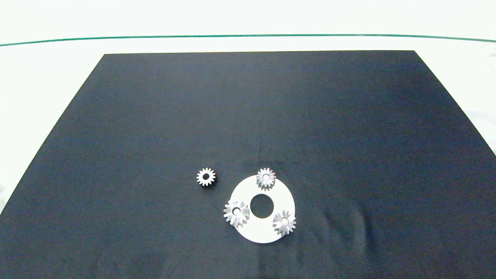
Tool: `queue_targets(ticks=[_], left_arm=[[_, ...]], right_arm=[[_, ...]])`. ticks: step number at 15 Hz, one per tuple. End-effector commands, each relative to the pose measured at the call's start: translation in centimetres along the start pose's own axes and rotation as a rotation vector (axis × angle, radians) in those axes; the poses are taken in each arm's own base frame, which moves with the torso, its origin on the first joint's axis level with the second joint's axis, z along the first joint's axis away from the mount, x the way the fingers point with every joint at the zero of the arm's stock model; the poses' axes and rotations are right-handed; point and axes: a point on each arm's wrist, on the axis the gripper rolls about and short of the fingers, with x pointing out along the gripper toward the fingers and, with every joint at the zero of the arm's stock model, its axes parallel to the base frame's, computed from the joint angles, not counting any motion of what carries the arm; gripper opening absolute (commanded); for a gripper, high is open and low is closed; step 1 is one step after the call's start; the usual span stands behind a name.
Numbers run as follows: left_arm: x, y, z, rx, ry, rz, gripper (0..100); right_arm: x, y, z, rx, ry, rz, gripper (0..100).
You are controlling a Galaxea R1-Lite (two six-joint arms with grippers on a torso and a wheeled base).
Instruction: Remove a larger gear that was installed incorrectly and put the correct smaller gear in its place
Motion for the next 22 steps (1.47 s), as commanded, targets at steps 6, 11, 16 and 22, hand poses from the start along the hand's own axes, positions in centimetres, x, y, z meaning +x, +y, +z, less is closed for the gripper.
queue_targets(ticks=[6, 11, 16, 22], left_arm=[[0.01, 0.0, 0.01, 0.0, 0.001, 0.001, 100], [0.02, 0.0, -0.03, 0.0, 0.003, 0.001, 100], [0.02, 0.01, -0.02, 0.004, 0.001, 0.007, 100], [0.02, 0.01, -0.02, 0.007, 0.001, 0.004, 100]], right_arm=[[0.01, 0.0, 0.01, 0.0, 0.001, 0.0, 100], [0.01, 0.0, 0.01, 0.0, 0.001, 0.0, 100], [0.01, 0.0, 0.01, 0.0, 0.001, 0.0, 100], [0.01, 0.0, 0.0, -0.011, 0.002, -0.002, 100]])
